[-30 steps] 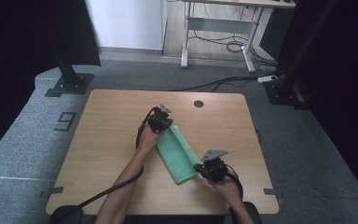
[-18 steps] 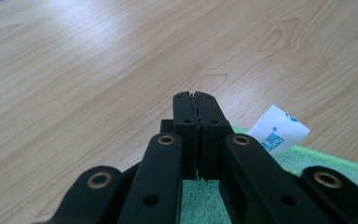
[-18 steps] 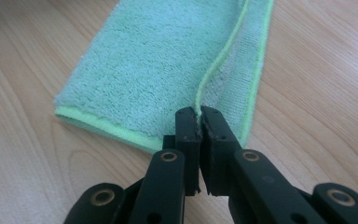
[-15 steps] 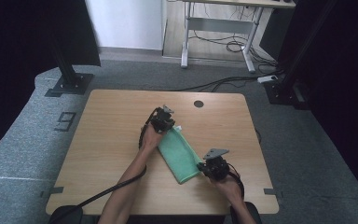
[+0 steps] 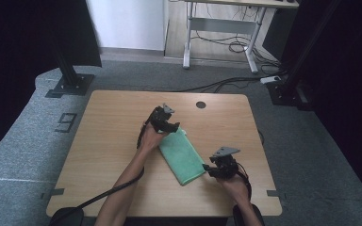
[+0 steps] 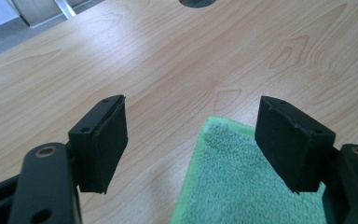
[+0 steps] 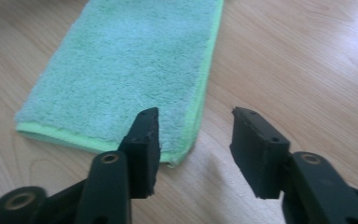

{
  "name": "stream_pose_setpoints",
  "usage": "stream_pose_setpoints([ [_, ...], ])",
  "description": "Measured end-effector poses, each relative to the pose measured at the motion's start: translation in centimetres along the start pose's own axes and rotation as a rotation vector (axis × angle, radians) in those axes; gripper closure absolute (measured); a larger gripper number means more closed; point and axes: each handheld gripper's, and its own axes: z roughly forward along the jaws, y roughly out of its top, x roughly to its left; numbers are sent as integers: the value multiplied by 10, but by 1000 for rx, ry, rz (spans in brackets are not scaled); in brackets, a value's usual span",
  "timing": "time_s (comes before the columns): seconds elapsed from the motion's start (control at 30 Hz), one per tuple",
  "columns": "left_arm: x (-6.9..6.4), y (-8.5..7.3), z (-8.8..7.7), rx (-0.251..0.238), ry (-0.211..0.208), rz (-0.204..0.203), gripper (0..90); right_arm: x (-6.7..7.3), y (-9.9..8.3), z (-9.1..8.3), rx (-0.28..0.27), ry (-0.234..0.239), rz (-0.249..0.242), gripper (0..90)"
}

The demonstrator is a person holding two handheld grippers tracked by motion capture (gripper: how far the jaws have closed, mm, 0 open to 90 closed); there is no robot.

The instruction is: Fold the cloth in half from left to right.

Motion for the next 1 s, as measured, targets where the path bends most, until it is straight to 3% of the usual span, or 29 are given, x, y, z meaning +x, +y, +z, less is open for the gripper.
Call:
stream_pose_setpoints([
  [0.3,0,-23,-15,22,-53,-48,142,-7,3,5,2,-9,16,347],
  [0.43,-3,-35,-24,33,-59,-41,135,-13,5,9,21,-16,15,271],
  [0.63,-8,-54,-43,26,-66,-52,118,-25,7,16,37,-28,34,240],
  [0.77,-19,-66,-54,27,-78,-51,118,-29,8,21,47,-27,28,229],
  [1.0,-36,-79,-56,57,-71,-18,122,-28,5,30,70,-17,22,223],
])
